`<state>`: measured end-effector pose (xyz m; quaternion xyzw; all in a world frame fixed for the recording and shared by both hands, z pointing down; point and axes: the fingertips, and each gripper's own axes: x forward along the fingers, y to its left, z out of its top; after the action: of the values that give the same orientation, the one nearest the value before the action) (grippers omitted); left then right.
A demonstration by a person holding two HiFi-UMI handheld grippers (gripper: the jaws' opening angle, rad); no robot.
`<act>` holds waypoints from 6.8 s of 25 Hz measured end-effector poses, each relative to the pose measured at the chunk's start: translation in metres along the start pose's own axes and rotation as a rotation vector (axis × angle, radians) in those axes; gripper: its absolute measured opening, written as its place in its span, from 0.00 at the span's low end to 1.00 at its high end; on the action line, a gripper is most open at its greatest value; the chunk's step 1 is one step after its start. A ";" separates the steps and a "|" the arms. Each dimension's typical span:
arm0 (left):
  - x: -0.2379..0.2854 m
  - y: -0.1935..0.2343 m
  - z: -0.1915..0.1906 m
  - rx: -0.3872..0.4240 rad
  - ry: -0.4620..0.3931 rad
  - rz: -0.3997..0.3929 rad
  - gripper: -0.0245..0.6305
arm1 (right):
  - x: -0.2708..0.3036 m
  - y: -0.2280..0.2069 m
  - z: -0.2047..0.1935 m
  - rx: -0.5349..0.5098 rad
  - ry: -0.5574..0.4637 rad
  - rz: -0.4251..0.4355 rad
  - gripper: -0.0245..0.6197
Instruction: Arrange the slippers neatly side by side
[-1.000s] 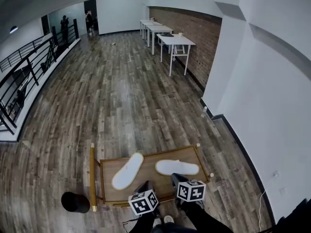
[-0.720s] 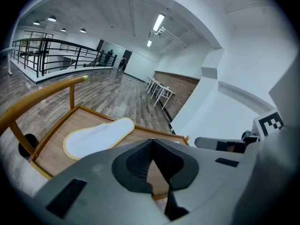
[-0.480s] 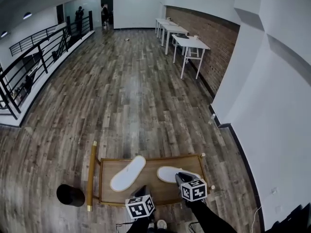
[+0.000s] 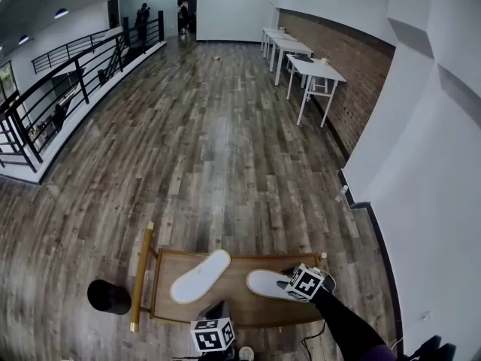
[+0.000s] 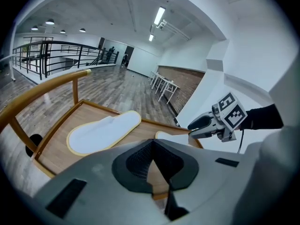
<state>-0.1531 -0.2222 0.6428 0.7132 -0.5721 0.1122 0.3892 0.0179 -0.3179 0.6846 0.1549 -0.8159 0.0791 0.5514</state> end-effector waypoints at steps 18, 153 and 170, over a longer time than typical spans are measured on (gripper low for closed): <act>0.017 0.006 -0.001 0.036 0.037 0.012 0.04 | 0.047 -0.002 -0.035 -0.096 0.252 0.194 0.14; 0.069 0.073 -0.010 1.969 0.669 -0.586 0.05 | -0.067 0.051 0.082 0.994 -0.737 -0.060 0.03; 0.099 0.041 -0.044 1.914 0.627 -0.636 0.06 | -0.070 0.050 0.065 1.019 -0.727 -0.086 0.03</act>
<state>-0.1458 -0.2655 0.7498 0.7790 0.0942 0.5888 -0.1937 -0.0316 -0.2785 0.5976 0.4481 -0.8041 0.3782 0.0981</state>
